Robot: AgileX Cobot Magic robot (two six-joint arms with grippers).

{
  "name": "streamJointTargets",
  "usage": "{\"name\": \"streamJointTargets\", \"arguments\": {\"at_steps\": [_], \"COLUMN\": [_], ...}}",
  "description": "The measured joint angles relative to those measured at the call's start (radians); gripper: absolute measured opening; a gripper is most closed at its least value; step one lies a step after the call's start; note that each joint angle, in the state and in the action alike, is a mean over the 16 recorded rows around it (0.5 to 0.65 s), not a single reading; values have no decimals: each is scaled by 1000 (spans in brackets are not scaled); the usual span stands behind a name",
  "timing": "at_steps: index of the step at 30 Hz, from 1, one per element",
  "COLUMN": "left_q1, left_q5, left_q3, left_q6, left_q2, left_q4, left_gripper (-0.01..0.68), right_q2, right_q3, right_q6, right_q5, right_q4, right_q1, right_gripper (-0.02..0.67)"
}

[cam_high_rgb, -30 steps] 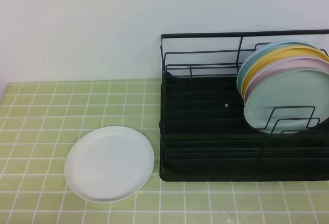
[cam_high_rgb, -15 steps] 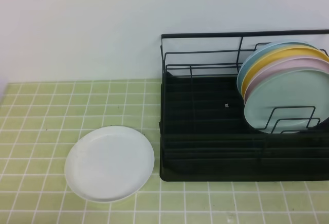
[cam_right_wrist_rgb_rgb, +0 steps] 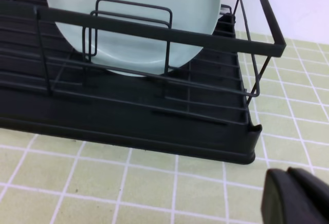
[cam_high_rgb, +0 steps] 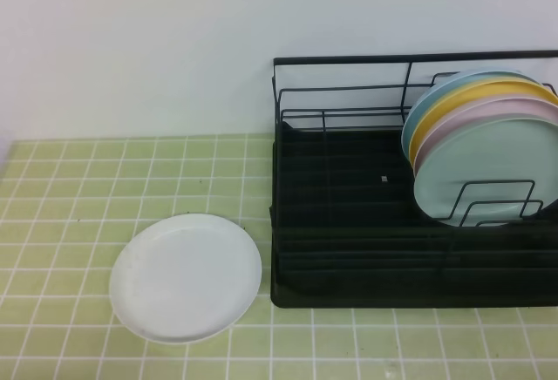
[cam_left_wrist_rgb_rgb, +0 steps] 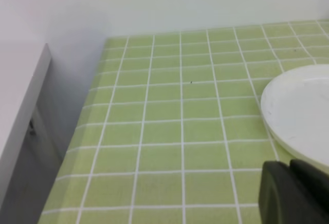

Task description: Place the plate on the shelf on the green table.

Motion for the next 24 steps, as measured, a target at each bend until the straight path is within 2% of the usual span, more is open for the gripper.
{"name": "streamJointTargets", "arguments": {"at_steps": [6,16,24], "left_q1": [0,0,0], "left_q5": [-140,-486,-614], "left_q3": [0,0,1], "left_q6": [0,0,-1], "left_q2": [0,0,0], "left_q4": [0,0,0], "left_gripper": [-2,-2,-2], "right_q2": [4,4,4], "right_q3": [-2,-3,-5], "right_q6": [-1,-3,-3], "right_q5": [-92,-475,-669], "right_q4": [0,0,0], "right_q1": [0,0,0], "right_gripper": [-4,-4,-3]}}
